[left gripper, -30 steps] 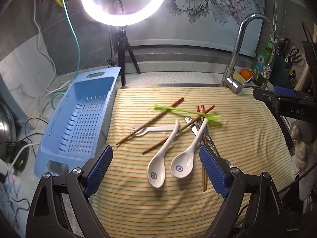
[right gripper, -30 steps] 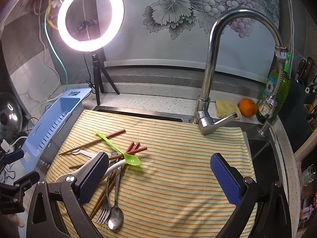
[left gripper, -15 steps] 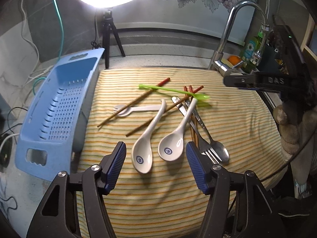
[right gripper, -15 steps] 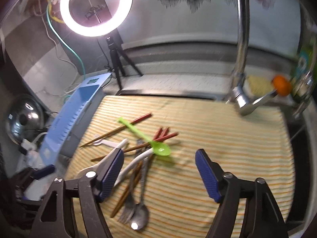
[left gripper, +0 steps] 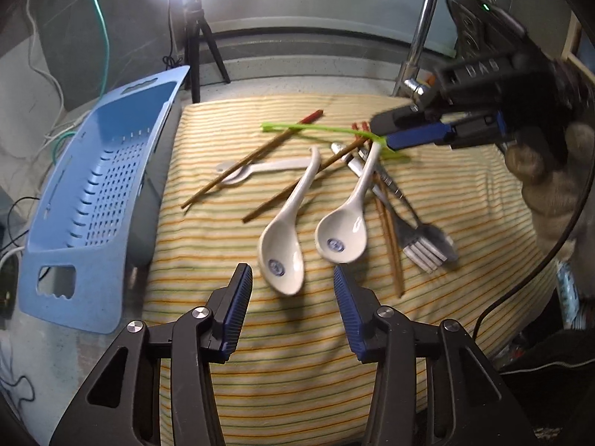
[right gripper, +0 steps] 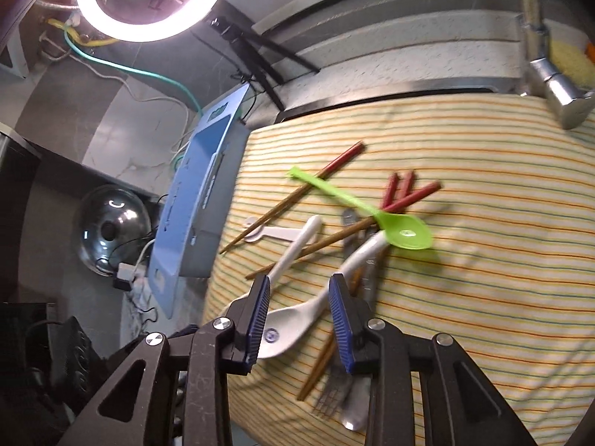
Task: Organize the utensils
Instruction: 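Move the right tool to a white ceramic spoon and grasp its handle, then lift the white spoon with the right tool toward the blue basket, then lower the white spoon into the blue basket and open the right tool, then move the right tool to the second white ceramic spoon and grasp its handle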
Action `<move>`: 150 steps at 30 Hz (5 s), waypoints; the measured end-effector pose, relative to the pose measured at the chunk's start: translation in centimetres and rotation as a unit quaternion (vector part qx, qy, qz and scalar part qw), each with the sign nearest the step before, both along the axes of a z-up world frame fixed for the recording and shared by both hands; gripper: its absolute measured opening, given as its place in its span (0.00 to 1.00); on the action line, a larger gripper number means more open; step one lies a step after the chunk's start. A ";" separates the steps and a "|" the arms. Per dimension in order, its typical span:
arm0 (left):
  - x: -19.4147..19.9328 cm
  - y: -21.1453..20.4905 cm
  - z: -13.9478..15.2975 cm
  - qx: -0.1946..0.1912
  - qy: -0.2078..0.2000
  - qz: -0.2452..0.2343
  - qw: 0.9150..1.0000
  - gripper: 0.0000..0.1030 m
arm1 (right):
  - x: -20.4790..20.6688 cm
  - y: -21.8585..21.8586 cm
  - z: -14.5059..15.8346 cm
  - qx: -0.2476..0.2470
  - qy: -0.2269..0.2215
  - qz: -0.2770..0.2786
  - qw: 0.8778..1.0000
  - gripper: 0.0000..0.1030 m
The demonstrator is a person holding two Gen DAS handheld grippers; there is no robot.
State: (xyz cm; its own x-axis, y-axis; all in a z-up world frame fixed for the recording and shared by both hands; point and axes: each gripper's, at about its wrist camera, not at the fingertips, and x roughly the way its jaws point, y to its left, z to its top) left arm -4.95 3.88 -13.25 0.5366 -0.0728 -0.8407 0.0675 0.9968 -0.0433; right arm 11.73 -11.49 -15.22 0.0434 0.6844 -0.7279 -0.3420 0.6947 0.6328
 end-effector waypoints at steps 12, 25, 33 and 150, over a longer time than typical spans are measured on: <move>0.2 0.7 -1.9 0.024 0.010 -0.023 0.999 0.43 | 1.4 5.3 -4.4 -0.014 0.082 0.025 0.996 0.26; 2.6 2.2 -1.9 0.035 0.001 0.000 0.999 0.29 | 1.5 7.1 -5.6 -0.020 0.092 0.033 0.995 0.21; 2.4 2.9 -1.5 0.026 0.003 -0.005 1.000 0.29 | 1.6 8.1 -5.9 -0.023 0.094 0.036 0.995 0.12; 1.3 8.9 7.0 0.021 -0.101 0.051 0.993 0.42 | 1.4 11.4 8.3 0.013 -0.095 0.069 0.993 0.40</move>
State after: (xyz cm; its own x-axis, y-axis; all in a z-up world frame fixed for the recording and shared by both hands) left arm -3.62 12.81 -6.22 0.6980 0.0236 -0.7157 -0.0302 0.9995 0.0034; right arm 13.13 -0.11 -6.87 0.0840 0.7120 -0.6971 -0.5478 0.6174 0.5646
